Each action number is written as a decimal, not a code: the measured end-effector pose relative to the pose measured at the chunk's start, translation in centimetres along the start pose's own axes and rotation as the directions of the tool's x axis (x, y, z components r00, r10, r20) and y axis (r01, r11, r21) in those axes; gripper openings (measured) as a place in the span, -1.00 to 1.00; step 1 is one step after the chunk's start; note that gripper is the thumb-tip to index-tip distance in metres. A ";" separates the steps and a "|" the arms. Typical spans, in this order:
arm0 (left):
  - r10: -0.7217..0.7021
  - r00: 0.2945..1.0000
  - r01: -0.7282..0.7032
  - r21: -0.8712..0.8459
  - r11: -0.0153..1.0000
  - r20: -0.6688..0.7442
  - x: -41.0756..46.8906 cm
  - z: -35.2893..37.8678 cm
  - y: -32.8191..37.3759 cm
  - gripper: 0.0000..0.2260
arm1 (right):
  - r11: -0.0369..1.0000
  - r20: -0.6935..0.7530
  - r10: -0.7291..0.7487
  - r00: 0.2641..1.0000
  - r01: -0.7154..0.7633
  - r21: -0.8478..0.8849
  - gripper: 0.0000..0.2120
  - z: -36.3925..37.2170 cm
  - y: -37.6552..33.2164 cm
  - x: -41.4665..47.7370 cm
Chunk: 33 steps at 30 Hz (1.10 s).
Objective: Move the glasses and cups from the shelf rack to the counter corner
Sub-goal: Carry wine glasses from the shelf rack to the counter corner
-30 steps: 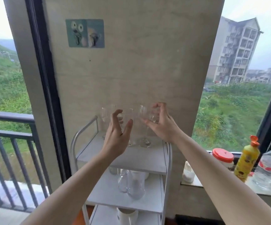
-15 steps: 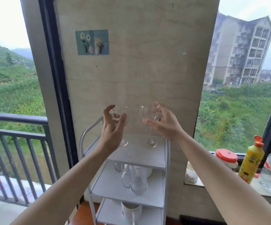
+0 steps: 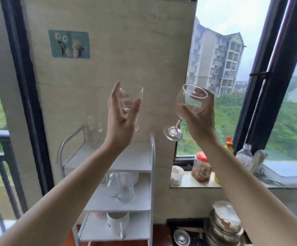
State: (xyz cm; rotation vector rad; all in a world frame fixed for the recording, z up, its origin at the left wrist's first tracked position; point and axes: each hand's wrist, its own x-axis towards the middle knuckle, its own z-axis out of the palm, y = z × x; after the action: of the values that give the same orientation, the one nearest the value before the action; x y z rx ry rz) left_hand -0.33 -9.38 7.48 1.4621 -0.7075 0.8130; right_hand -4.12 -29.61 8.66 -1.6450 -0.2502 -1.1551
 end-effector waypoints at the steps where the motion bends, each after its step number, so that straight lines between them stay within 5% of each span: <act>1: 0.004 1.000 -0.003 -0.046 0.999 0.016 -0.5 1.5 0.4 -0.38 | 1.000 -0.009 0.010 1.000 -0.011 -0.022 -0.48 -2.0 0.1 -0.4; 7: -0.016 0.980 0.082 -0.325 0.942 0.201 -6.5 13.1 3.3 -0.40 | 0.950 -0.148 0.078 0.986 -0.119 -0.290 -0.38 -16.2 0.1 -5.3; 14: -0.002 0.883 0.249 -0.464 0.850 0.469 -15.4 25.2 11.7 -0.44 | 0.857 -0.374 0.087 0.924 -0.261 -0.446 -0.42 -33.4 -5.0 -12.3; 26: 0.248 0.666 0.412 -0.624 0.664 0.703 -38.9 44.0 38.3 -0.50 | 0.704 -0.634 -0.056 0.771 -0.420 -0.573 -0.32 -65.7 -22.7 -30.0; 33: 0.364 0.525 0.549 -0.633 0.546 0.769 -49.1 51.1 50.1 -0.45 | 0.632 -0.735 -0.116 0.668 -0.521 -0.573 -0.37 -77.4 -30.1 -37.5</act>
State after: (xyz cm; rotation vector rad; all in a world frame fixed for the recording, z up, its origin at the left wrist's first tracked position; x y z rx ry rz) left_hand -65.71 -65.26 -4.51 0.8380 -1.4907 -0.5302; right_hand -86.00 -67.62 -3.84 -1.6466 1.1005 -1.7403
